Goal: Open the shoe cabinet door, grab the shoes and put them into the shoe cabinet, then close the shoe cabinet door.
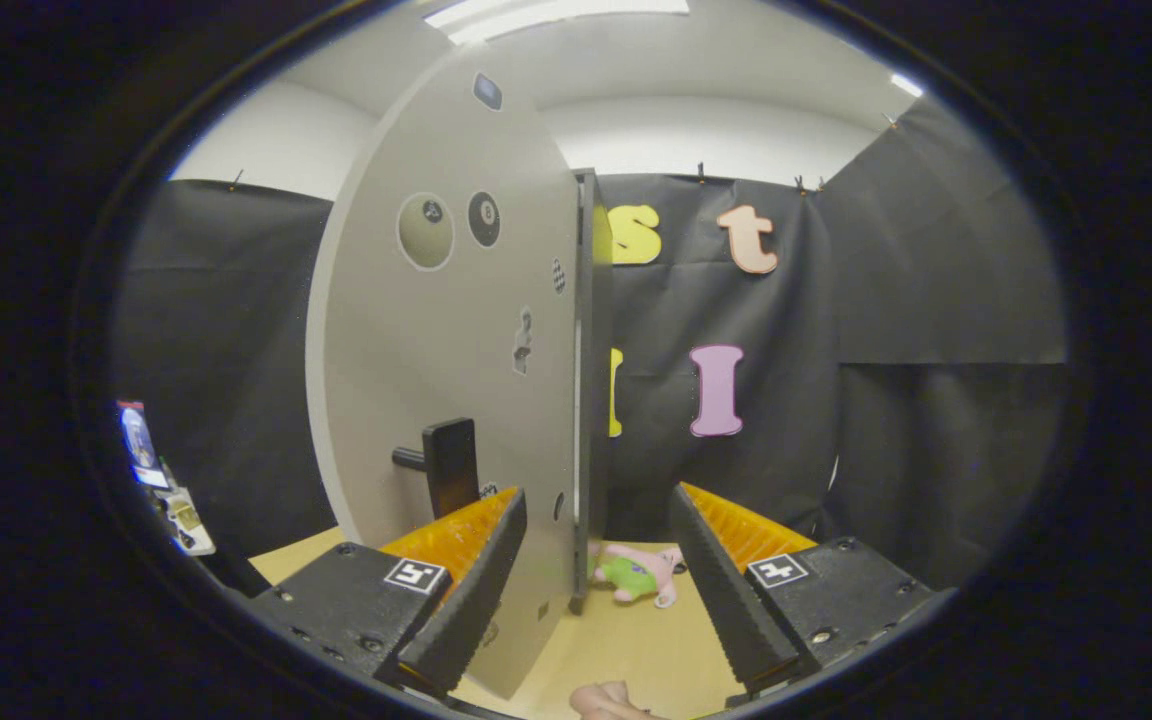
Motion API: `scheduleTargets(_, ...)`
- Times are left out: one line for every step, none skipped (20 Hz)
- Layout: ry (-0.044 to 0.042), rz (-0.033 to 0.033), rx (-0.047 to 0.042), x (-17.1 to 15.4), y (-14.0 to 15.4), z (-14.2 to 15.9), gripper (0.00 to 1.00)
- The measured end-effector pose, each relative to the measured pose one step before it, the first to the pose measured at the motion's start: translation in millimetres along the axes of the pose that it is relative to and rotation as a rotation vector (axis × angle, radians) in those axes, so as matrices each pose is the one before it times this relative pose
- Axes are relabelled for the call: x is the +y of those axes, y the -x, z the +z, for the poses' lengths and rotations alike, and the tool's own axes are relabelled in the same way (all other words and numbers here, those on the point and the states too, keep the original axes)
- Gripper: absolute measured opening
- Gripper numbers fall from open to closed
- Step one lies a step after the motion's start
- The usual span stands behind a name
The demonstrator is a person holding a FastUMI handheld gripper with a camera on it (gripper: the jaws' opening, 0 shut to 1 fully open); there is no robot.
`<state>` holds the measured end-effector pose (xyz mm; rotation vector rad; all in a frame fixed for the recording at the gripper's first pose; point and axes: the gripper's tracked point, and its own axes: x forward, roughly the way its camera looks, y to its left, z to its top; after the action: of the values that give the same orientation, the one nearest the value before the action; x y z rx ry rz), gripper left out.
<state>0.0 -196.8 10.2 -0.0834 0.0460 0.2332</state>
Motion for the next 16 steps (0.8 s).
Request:
scheduleTargets(-0.00145,0.00561,0.00186,6.56,-1.18,-0.8,0.95)
scheduleTargets(-0.00624,0.00443,0.00061,6.92,-1.1,-1.07,0.95)
scheduleTargets(-0.00507,0.00503,0.00445,7.02,-1.51,-0.94,0.95)
scheduleTargets(-0.00074,0.00428,-0.00057,7.31,-1.9,0.09,0.95)
scheduleTargets(-0.00171,0.00028,0.00068,6.26,-1.95,0.41,0.95)
scheduleTargets(-0.00347,-0.00627,0.00574,4.78,-3.25,-1.62,0.95)
scheduleTargets(-0.00358,-0.01118,0.00413,4.71,-3.17,-0.42,0.95)
scheduleTargets(-0.00666,-0.01462,0.00276,5.83,-1.46,-1.05,0.95)
scheduleTargets(-0.00455,-0.01229,0.00003,5.6,-3.12,0.22,0.95)
scheduleTargets(-0.00344,-0.01201,0.00071,6.72,-4.7,0.9,0.95)
scheduleTargets(-0.0033,-0.01323,-0.00461,5.72,-3.3,0.66,0.95)
scheduleTargets(-0.00721,-0.01229,-0.00478,5.91,-4.46,1.61,0.95)
scheduleTargets(-0.00476,-0.01002,0.0022,6.46,-3.25,-0.93,0.95)
scheduleTargets(-0.00922,-0.01665,0.00179,6.34,-1.81,-1.31,0.95)
scheduleTargets(-0.0049,-0.01382,-0.00486,7.01,-2.14,0.84,0.95)
scheduleTargets(-0.00108,-0.00942,-0.00696,8.35,-2.38,2.81,0.95)
